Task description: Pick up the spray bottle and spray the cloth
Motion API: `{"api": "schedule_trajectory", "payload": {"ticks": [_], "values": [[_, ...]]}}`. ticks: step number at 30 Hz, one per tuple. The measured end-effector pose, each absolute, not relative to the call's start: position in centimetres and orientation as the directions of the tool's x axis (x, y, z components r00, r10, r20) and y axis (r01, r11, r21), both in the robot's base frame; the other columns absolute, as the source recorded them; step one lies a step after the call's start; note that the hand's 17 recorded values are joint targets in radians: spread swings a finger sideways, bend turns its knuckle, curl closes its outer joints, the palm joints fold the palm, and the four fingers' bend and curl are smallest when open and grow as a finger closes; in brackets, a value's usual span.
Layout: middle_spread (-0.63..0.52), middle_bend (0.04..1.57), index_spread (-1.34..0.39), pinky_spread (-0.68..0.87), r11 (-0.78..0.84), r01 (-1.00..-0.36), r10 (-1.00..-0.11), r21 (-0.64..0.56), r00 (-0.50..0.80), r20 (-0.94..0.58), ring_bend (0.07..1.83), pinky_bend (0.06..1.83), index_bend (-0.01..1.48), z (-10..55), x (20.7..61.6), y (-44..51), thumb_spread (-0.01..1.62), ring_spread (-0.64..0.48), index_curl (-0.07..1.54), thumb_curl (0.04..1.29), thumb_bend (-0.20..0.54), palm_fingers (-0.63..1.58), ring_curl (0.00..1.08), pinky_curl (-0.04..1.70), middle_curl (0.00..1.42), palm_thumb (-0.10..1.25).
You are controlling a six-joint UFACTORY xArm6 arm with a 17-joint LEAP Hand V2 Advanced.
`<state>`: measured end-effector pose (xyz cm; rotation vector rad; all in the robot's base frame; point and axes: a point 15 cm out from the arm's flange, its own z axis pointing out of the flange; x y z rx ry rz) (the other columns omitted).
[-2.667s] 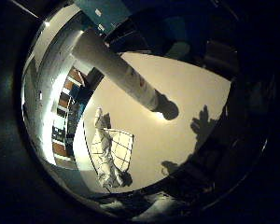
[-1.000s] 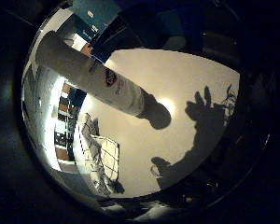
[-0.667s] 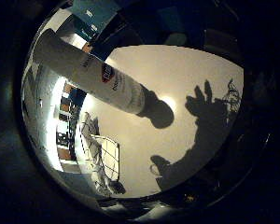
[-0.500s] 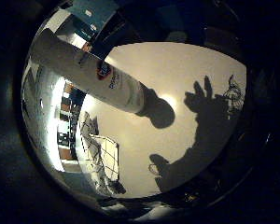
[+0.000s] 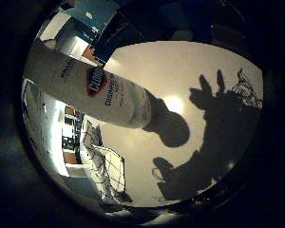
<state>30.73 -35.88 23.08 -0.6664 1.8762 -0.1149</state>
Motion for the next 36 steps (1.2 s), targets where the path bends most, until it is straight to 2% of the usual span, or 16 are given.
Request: {"api": "schedule_trajectory", "payload": {"ticks": [11, 25, 33, 36], "values": [[0.18, 0.38, -0.07, 0.44, 0.833, -0.397, -0.501, -0.386, -0.244, -0.830, 0.59, 0.28, 0.17, 23.1, 32.6, -36.4, 1.05, 0.21, 0.33, 0.36, -0.023, 0.23, 0.34, 0.30, 0.44, 0.66], [0.11, 0.39, -0.08, 0.39, 0.821, -0.422, -0.508, -0.386, -0.231, -0.829, 0.65, 0.34, 0.17, 22.8, 34.9, -35.5, 1.05, 0.15, 0.33, 0.36, -0.018, 0.30, 0.36, 0.33, 0.45, 0.67], [-0.04, 0.51, -0.15, 0.28, 0.825, -0.407, -0.512, -0.392, -0.245, -0.823, 0.84, 0.38, 0.20, 22.6, 35.3, -36.9, 1.03, -0.05, 0.38, 0.38, -0.015, 0.49, 0.45, 0.34, 0.54, 0.76], [-0.10, 0.58, -0.19, 0.21, 0.839, -0.374, -0.497, -0.394, -0.235, -0.835, 0.90, 0.41, 0.24, 23.1, 35.7, -37.5, 1.02, -0.11, 0.43, 0.39, -0.011, 0.54, 0.50, 0.35, 0.60, 0.82]]}}
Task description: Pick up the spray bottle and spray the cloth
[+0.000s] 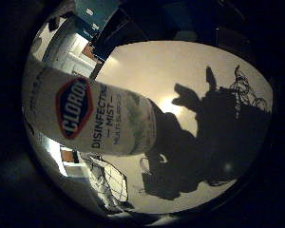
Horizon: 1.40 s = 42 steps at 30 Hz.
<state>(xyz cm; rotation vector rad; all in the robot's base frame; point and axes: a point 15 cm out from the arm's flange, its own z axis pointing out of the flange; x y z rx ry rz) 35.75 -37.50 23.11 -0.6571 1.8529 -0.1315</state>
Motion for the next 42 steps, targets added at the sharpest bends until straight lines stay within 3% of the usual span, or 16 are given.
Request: {"api": "schedule_trajectory", "payload": {"ticks": [8, 15, 28, 33, 42], "values": [[-0.19, 0.78, -0.32, -0.06, 0.858, -0.337, -0.474, -0.388, -0.229, -0.850, 1.07, 0.69, 0.39, 23.2, 36.1, -38.5, 0.99, -0.25, 0.60, 0.45, -0.009, 0.78, 0.61, 0.48, 0.78, 1.01], [-0.23, 0.89, -0.38, -0.24, 0.860, -0.329, -0.475, -0.391, -0.232, -0.849, 1.17, 0.89, 0.57, 23.2, 36.0, -39.1, 0.96, -0.26, 0.80, 0.49, -0.014, 0.93, 0.67, 0.67, 0.88, 1.06], [-0.24, 1.10, -0.38, -0.29, 0.863, -0.308, -0.478, -0.401, -0.236, -0.846, 1.29, 1.09, 0.86, 23.4, 35.0, -40.2, 1.00, -0.27, 1.03, 0.55, -0.011, 0.96, 0.81, 0.99, 1.03, 1.12], [-0.24, 1.18, -0.35, -0.27, 0.869, -0.284, -0.470, -0.404, -0.223, -0.854, 1.28, 1.11, 0.98, 24.0, 35.3, -40.5, 1.03, -0.30, 1.04, 0.57, -0.009, 0.97, 0.88, 1.08, 1.06, 1.14], [-0.22, 1.22, -0.29, -0.26, 0.868, -0.281, -0.473, -0.408, -0.222, -0.853, 1.26, 1.09, 1.06, 24.1, 35.6, -40.5, 1.04, -0.31, 0.99, 0.62, -0.014, 1.03, 0.95, 1.22, 1.05, 1.12]]}}
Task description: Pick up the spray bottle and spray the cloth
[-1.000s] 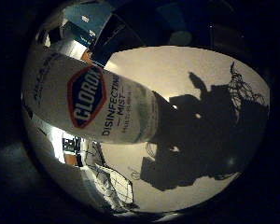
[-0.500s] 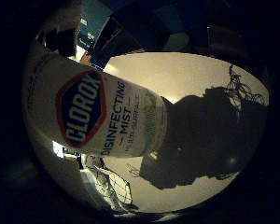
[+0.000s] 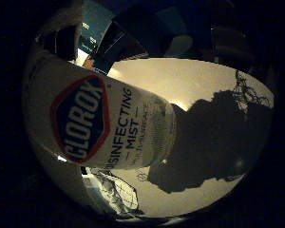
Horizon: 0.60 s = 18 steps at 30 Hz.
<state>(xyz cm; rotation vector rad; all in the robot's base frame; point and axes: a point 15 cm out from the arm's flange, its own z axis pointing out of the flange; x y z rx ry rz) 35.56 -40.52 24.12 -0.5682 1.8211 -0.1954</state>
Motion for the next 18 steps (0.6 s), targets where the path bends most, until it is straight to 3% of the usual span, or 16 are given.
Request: {"api": "schedule_trajectory", "payload": {"ticks": [12, 18], "values": [[-0.20, 1.21, -0.25, -0.23, 0.847, -0.311, -0.502, -0.431, -0.197, -0.842, 1.23, 1.10, 1.09, 25.5, 35.7, -39.6, 0.98, -0.30, 0.91, 0.70, -0.011, 1.09, 0.99, 1.28, 1.02, 1.12], [-0.20, 1.23, -0.24, -0.22, 0.786, -0.420, -0.555, -0.453, -0.156, -0.817, 1.23, 1.09, 1.12, 26.7, 35.3, -36.9, 0.94, -0.30, 0.88, 0.73, -0.014, 1.09, 1.00, 1.30, 1.01, 1.11]]}}
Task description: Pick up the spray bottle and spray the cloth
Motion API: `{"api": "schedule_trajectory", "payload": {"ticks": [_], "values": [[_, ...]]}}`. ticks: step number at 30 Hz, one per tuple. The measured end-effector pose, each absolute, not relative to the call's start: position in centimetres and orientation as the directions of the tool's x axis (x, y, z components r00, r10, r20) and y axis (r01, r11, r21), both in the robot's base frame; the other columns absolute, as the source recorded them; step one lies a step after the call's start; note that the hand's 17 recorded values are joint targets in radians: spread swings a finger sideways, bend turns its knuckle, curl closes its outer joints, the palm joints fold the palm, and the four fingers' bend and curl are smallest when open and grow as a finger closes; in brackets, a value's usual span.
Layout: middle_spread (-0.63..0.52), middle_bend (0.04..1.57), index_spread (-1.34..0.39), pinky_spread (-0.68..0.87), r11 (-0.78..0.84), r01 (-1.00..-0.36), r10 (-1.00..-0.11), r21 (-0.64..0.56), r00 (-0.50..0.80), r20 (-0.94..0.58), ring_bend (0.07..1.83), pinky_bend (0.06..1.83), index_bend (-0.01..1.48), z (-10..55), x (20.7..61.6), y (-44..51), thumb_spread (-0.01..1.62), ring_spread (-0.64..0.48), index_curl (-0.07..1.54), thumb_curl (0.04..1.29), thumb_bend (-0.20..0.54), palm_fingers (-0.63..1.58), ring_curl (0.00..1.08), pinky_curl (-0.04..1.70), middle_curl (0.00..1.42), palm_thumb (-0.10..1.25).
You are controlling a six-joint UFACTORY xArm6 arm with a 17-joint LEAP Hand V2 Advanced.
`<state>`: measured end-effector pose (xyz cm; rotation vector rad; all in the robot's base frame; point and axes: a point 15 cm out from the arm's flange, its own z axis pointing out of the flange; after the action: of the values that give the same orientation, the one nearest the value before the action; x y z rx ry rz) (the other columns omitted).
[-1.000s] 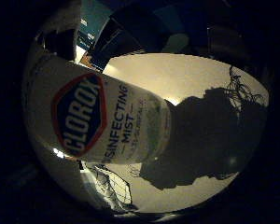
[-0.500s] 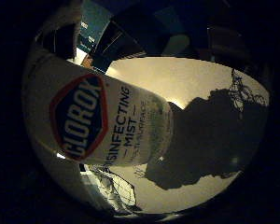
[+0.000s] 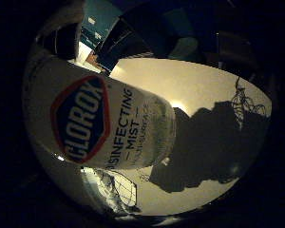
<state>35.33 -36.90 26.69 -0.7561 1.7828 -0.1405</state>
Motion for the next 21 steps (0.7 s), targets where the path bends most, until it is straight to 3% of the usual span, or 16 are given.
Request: {"api": "schedule_trajectory", "payload": {"ticks": [11, 21], "values": [[-0.19, 1.25, -0.23, -0.20, 0.521, -0.695, -0.724, -0.494, -0.054, -0.688, 1.25, 1.09, 1.14, 29.3, 34.8, -29.1, 0.86, -0.29, 0.84, 0.77, -0.016, 1.09, 1.00, 1.32, 0.99, 1.08], [-0.19, 1.26, -0.23, -0.19, 0.255, -0.813, -0.815, -0.523, 0.109, -0.568, 1.26, 1.09, 1.15, 32.1, 37.7, -20.9, 0.82, -0.29, 0.83, 0.80, -0.017, 1.09, 0.99, 1.32, 0.97, 1.07]]}}
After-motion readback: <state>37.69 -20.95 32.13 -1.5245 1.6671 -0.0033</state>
